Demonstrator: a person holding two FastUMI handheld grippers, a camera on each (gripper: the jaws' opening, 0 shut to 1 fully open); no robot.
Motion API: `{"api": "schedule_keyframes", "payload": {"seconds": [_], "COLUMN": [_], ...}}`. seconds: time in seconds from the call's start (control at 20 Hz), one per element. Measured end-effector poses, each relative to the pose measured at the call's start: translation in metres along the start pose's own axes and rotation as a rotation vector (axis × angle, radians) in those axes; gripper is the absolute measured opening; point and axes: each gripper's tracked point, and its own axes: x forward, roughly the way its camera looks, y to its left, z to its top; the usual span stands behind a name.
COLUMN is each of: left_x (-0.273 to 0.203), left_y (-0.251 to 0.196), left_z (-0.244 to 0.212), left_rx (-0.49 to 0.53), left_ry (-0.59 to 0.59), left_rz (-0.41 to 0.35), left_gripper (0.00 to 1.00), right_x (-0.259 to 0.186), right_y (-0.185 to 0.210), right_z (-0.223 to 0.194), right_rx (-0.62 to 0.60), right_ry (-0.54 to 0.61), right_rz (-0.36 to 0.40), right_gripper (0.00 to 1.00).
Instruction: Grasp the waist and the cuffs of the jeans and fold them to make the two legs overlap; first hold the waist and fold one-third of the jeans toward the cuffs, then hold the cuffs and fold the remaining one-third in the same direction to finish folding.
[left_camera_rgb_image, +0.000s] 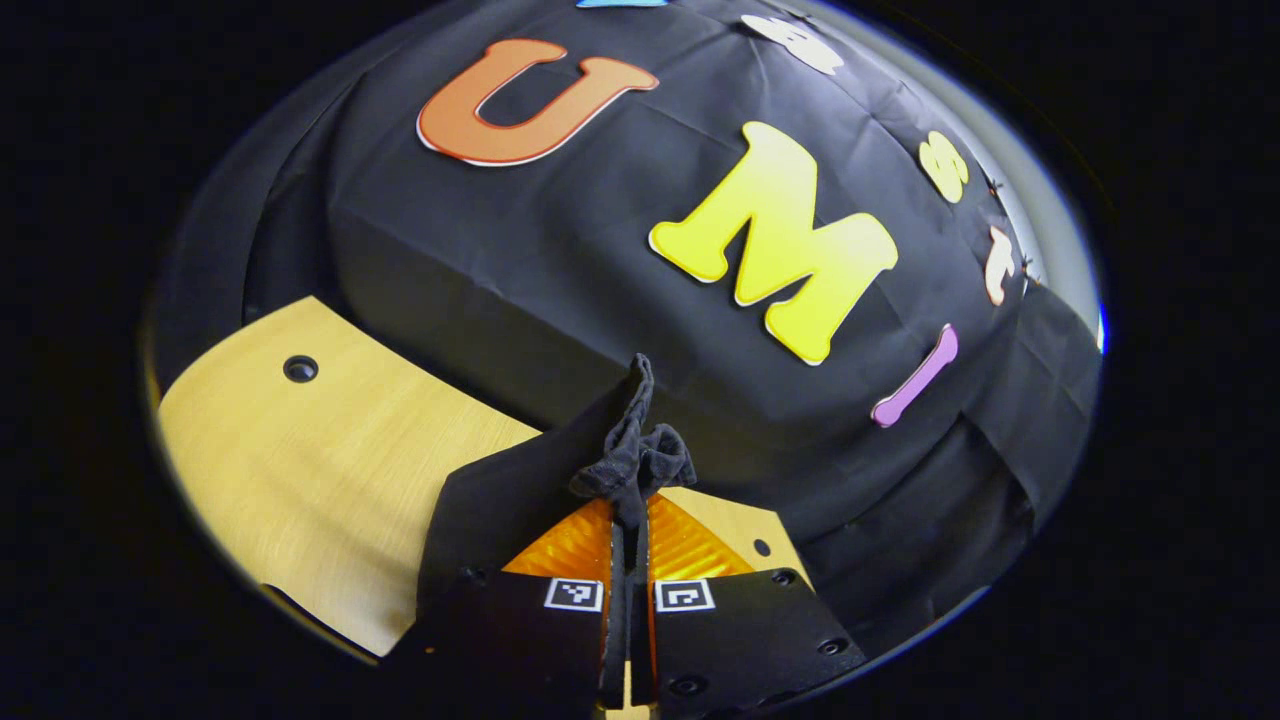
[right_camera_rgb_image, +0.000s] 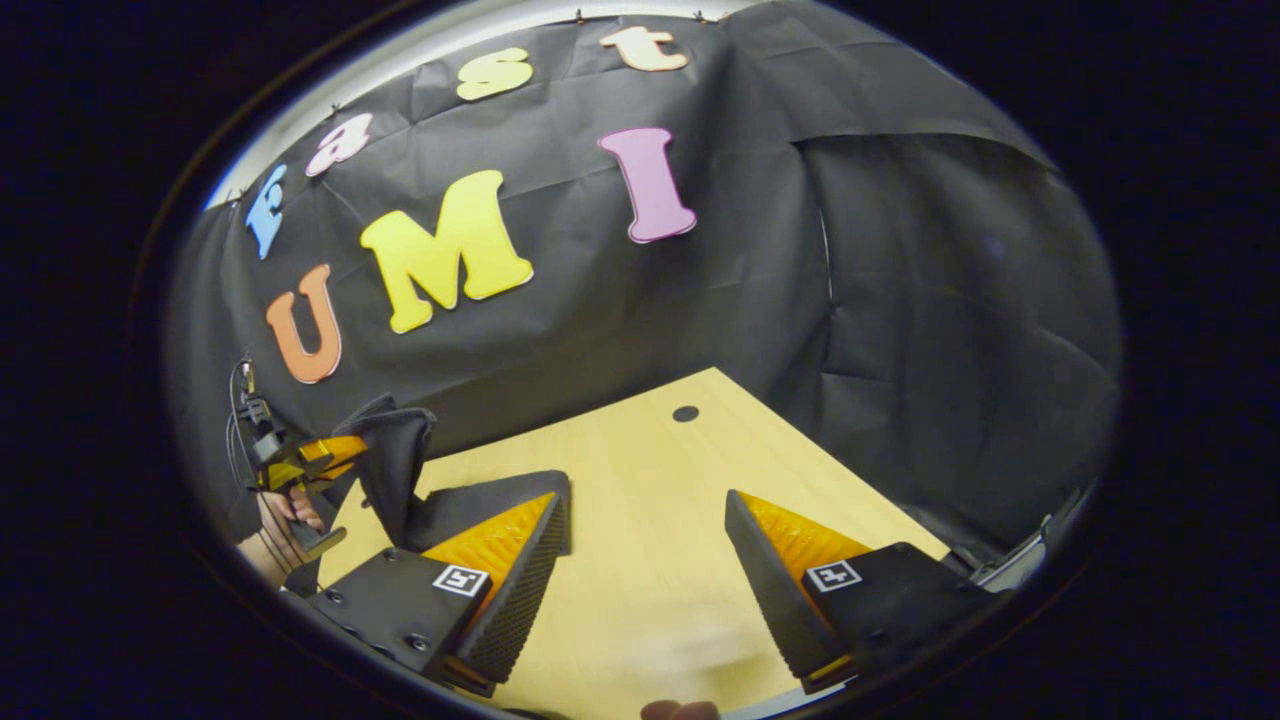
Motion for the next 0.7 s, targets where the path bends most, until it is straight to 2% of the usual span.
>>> {"api": "schedule_keyframes", "payload": {"seconds": [0.45, 0.5, 0.55, 0.7], "left_x": [0.033, 0.036, 0.040, 0.045], "left_y": [-0.035, -0.035, -0.038, -0.037], "left_z": [-0.089, -0.100, -0.110, -0.144], "left_rx": [0.225, 0.247, 0.272, 0.330], "left_ry": [0.098, 0.111, 0.122, 0.170], "left_rz": [0.050, 0.055, 0.059, 0.085], "left_gripper": [0.05, 0.05, 0.06, 0.07], "right_x": [-0.001, -0.001, 0.000, -0.002], "right_y": [-0.060, -0.067, -0.074, -0.092], "right_z": [-0.004, -0.003, -0.006, -0.011], "right_rx": [0.034, 0.039, 0.044, 0.053], "right_ry": [0.028, 0.031, 0.038, 0.061], "right_rz": [-0.051, -0.059, -0.069, -0.088], "right_gripper": [0.94, 0.99, 0.94, 0.94]}}
